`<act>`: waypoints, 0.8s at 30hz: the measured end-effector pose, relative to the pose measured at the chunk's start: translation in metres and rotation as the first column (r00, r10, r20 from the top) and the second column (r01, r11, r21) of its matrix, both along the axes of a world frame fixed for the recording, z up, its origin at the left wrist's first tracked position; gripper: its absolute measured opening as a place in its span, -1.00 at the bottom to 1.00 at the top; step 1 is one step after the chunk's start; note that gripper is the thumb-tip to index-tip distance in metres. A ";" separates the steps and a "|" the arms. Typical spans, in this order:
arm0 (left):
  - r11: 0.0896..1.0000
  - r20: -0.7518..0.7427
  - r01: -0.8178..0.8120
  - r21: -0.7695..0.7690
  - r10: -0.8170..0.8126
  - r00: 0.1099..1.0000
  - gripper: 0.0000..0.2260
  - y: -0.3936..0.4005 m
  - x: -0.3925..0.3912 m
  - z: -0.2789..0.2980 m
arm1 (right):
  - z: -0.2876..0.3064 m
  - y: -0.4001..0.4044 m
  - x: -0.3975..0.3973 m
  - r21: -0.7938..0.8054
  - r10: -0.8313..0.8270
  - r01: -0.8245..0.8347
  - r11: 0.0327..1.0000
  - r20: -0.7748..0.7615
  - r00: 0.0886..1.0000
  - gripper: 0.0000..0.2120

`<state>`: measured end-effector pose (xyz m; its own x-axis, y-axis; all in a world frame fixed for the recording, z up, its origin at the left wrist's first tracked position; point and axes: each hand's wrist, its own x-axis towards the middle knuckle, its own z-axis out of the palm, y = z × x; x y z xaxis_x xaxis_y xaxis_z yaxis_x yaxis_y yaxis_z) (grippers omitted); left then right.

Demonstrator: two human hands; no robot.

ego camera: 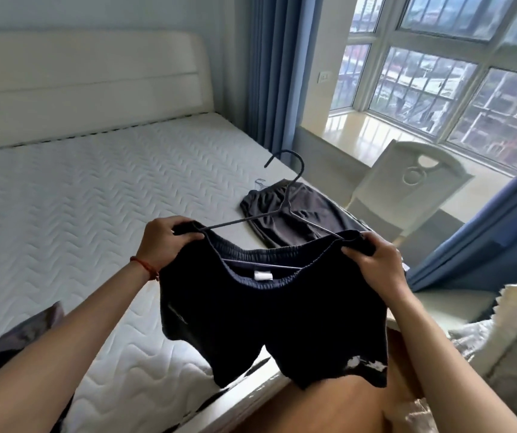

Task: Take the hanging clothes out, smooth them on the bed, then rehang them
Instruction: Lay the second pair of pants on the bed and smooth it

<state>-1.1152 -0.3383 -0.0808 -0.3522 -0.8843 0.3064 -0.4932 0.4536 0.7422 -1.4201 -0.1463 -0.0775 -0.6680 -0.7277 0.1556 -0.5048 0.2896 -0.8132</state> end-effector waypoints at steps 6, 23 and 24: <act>0.994 0.002 -0.085 0.068 0.085 0.996 -0.83 -0.042 -0.031 -0.016 | -0.005 -0.062 -0.038 0.035 0.046 -0.046 0.998 -0.018 0.999 -0.78; 0.915 0.069 -0.354 0.195 0.347 0.935 -0.80 -0.189 -0.104 -0.063 | -0.047 -0.294 -0.132 0.212 0.277 -0.285 0.935 0.066 0.959 -0.79; 0.904 0.069 -0.377 0.199 0.371 0.926 -0.80 -0.195 -0.106 -0.066 | -0.051 -0.310 -0.136 0.214 0.301 -0.311 0.926 0.082 0.950 -0.79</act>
